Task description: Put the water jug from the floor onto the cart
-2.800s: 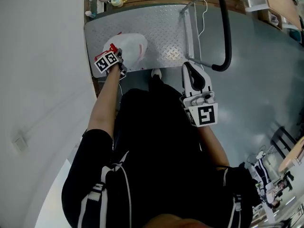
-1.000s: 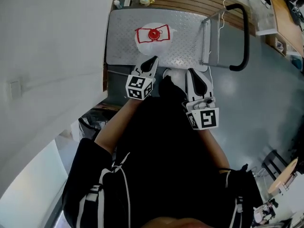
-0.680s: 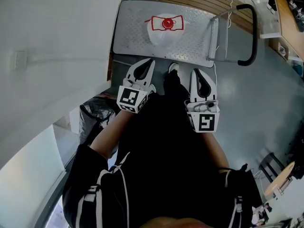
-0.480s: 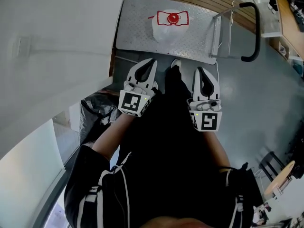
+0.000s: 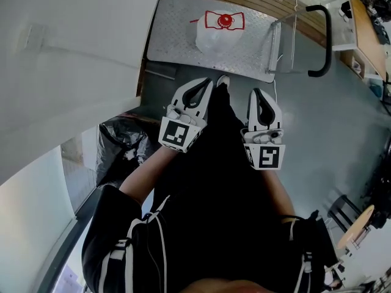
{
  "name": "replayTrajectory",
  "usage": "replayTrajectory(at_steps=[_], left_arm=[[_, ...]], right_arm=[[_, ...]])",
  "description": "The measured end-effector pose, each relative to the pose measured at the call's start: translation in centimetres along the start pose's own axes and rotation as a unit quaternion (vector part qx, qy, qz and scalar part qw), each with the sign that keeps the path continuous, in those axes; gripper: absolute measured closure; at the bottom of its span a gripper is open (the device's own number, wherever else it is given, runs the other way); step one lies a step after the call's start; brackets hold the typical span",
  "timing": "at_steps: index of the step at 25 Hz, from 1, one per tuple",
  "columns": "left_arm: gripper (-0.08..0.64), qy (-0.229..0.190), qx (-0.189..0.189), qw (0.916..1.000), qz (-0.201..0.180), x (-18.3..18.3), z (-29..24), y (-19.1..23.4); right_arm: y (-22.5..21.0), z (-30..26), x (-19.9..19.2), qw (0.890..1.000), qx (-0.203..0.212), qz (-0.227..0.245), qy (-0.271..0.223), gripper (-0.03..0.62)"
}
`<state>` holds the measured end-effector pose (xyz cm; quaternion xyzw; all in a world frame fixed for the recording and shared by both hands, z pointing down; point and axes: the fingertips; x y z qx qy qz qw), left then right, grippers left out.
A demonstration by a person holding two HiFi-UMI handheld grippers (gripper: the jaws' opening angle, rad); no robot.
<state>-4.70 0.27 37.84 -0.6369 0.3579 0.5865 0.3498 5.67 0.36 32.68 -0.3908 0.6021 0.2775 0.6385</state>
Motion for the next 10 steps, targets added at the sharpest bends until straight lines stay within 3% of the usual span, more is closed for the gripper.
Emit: replayTrajectory(at_steps=[10], left_arm=[[0.541,-0.008,0.005,0.9999,0.007,0.64,-0.09,0.19]], right_arm=[[-0.22,-0.36,-0.34,1.000,-0.005,-0.003,0.015,0.574]])
Point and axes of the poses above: the fingertips, and each gripper's own axes: z backward along the fingers, y to its left, x out of its top, and after that the axes turned 15 degrees about -z, right-handed
